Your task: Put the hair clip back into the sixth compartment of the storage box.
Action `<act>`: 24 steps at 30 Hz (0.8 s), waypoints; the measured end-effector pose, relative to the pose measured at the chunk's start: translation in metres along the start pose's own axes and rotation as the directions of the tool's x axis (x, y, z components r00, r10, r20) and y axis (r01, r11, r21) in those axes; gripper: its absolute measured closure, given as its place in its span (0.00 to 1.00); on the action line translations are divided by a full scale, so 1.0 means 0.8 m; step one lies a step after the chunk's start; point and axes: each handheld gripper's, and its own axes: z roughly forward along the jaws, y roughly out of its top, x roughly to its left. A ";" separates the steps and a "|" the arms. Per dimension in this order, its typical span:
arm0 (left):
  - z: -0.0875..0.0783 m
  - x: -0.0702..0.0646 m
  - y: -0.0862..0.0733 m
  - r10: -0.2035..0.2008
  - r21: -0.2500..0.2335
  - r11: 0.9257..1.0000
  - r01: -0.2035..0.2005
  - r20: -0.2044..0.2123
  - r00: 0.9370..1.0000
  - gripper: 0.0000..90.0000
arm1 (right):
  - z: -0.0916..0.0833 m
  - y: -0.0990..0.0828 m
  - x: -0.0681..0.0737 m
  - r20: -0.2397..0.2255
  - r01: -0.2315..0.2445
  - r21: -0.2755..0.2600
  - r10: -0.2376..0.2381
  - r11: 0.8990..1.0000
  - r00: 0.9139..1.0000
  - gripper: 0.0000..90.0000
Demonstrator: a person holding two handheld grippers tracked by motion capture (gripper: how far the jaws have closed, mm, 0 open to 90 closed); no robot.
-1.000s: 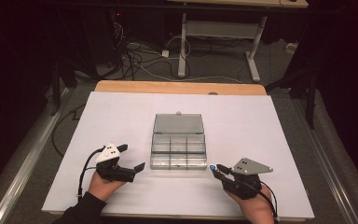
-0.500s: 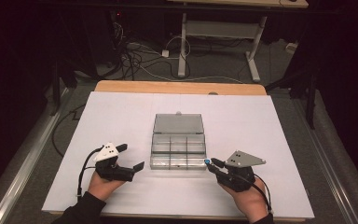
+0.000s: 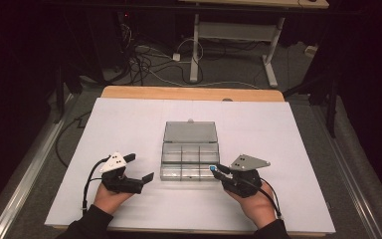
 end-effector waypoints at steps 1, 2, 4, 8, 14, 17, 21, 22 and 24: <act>0.000 0.000 0.000 0.000 0.000 1.000 0.000 0.001 1.000 0.00 | 0.002 0.002 0.001 -0.002 0.002 0.001 -0.002 1.000 1.000 0.81; 0.000 0.000 0.000 0.000 -0.001 1.000 0.000 0.002 1.000 0.00 | 0.004 0.003 0.001 -0.005 0.006 0.003 -0.006 1.000 1.000 0.81; 0.000 0.000 0.000 -0.001 -0.001 1.000 0.001 0.002 1.000 0.00 | 0.008 0.006 0.002 -0.008 0.006 0.007 -0.006 1.000 1.000 0.81; 0.000 0.000 0.000 -0.002 -0.001 1.000 0.002 0.003 1.000 0.00 | 0.016 0.009 0.003 -0.014 0.009 0.014 -0.009 1.000 1.000 0.81; 0.000 0.000 0.000 -0.002 -0.003 1.000 0.002 0.004 1.000 0.00 | 0.022 0.013 0.003 -0.016 0.016 0.024 -0.016 1.000 1.000 0.81; 0.000 0.000 0.000 -0.002 -0.003 1.000 0.002 0.005 1.000 0.00 | 0.024 0.016 0.003 -0.018 0.024 0.025 -0.024 0.999 1.000 0.81; -0.001 0.001 0.000 -0.002 -0.003 1.000 0.002 0.004 1.000 0.00 | 0.024 0.021 0.004 -0.018 0.028 0.026 -0.027 0.999 0.999 0.81; -0.001 0.000 0.000 -0.002 -0.003 1.000 0.002 0.004 1.000 0.00 | 0.024 0.021 0.004 -0.017 0.029 0.029 -0.028 0.999 0.999 0.81; -0.001 0.000 0.000 -0.001 -0.004 1.000 0.001 0.005 1.000 0.00 | 0.026 0.021 0.003 -0.018 0.026 0.034 -0.025 0.999 1.000 0.81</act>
